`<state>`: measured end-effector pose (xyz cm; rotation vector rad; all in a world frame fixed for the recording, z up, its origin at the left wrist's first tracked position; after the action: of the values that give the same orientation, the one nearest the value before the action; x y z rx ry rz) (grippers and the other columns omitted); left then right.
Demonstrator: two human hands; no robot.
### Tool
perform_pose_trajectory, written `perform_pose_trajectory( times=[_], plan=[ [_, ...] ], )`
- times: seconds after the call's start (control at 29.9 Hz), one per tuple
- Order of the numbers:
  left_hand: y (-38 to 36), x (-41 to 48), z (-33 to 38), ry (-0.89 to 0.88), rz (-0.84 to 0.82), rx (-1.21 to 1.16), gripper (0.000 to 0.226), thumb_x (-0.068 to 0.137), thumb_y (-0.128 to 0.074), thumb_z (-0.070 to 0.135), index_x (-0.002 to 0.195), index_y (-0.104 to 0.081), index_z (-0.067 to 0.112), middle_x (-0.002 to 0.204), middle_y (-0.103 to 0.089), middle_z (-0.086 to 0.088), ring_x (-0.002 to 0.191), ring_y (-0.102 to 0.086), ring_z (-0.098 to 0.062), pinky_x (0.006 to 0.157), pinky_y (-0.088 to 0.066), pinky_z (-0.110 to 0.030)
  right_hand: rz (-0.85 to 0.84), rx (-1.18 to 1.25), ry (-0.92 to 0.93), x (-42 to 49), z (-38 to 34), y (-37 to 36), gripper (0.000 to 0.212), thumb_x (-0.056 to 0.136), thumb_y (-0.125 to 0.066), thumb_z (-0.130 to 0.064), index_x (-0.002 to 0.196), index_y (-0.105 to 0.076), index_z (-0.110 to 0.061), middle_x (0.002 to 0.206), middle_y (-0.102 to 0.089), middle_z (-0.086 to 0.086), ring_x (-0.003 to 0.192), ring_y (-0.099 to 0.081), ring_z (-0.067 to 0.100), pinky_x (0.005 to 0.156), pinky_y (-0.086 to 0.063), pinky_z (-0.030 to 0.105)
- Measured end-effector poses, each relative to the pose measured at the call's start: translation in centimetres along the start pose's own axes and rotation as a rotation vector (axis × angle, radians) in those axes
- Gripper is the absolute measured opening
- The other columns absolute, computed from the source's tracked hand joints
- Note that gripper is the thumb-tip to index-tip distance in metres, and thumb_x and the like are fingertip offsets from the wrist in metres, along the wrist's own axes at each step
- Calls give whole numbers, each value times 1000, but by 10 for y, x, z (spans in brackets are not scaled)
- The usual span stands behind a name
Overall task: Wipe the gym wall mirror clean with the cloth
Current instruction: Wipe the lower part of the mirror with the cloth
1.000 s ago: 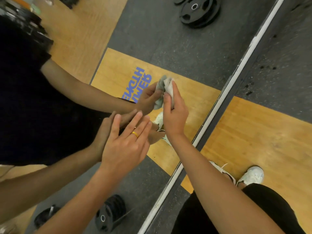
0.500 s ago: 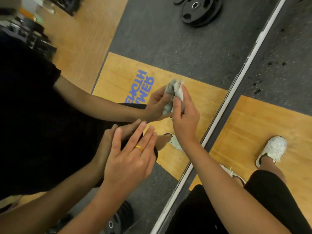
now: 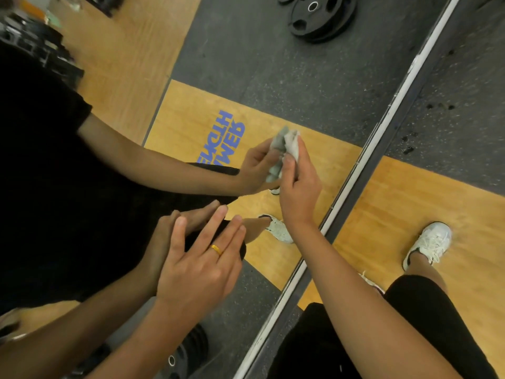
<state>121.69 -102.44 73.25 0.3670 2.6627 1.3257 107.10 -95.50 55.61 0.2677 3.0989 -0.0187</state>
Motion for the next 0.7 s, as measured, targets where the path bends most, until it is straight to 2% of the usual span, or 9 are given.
perform_pose_trajectory(
  times=[0.03, 0.13, 0.3, 0.47, 0.57, 0.64, 0.7],
  plan=[
    [0, 0, 0, 4, -2, -1, 36, 101, -52, 29, 126, -74, 16, 143, -61, -2, 142, -47, -24, 126, -2, -57, 16, -29, -77, 5, 15, 0, 44, 109, -45, -28, 151, -51, -17, 134, -66, -6, 109, -64, 2, 89, -55, 25],
    [4, 2, 2, 46, 6, -71, 34, 100, -54, 27, 122, -76, 16, 139, -65, 0, 140, -50, -23, 126, 0, -55, 47, -90, -332, 13, 58, 4, 40, 109, -45, -26, 146, -58, -19, 111, -70, -11, 92, -61, 0, 84, -55, 38],
    [19, 25, 17, 146, 102, -328, 29, 94, -60, 20, 114, -79, 12, 127, -72, 0, 133, -59, -24, 128, -3, -52, -43, -62, -328, 17, 70, 8, 38, 108, -45, -27, 141, -61, -21, 103, -74, -1, 87, -66, 8, 68, -49, 21],
    [15, 88, 22, 107, 156, -351, 31, 97, -57, 20, 119, -77, 10, 131, -70, -3, 137, -55, -26, 128, -4, -51, -93, -44, -333, 22, 64, 15, 30, 109, -45, -25, 128, -67, -24, 84, -68, -7, 71, -60, 5, 60, -41, 18],
    [5, 125, 16, 101, 173, -324, 35, 96, -57, 20, 123, -74, 8, 136, -68, -4, 140, -53, -25, 127, -11, -51, -128, -56, -348, 24, 63, 16, 34, 108, -42, -30, 132, -65, -21, 87, -67, -6, 71, -58, 4, 64, -42, 24],
    [-7, 135, 12, 87, 136, -264, 36, 96, -56, 20, 126, -73, 7, 137, -67, -7, 140, -53, -27, 127, -12, -51, -157, -50, -360, 30, 57, 17, 37, 109, -41, -33, 139, -61, -26, 99, -72, -2, 80, -62, 7, 68, -47, 29],
    [-18, 134, 12, 22, 90, -148, 37, 99, -52, 21, 128, -72, 9, 139, -65, -8, 141, -51, -30, 127, -12, -53, -156, 4, -344, 43, 39, 22, 37, 111, -42, -32, 145, -56, -28, 114, -73, -7, 95, -67, 5, 77, -55, 31]
  ],
)
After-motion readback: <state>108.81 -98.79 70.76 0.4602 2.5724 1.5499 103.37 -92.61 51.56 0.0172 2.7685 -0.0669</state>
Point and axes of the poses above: each hand's wrist, its own x-axis towards the middle knuckle, its own y-axis out of the back of the hand, z = x × y, the point moved 4 cm from there along x, towards the middle knuckle
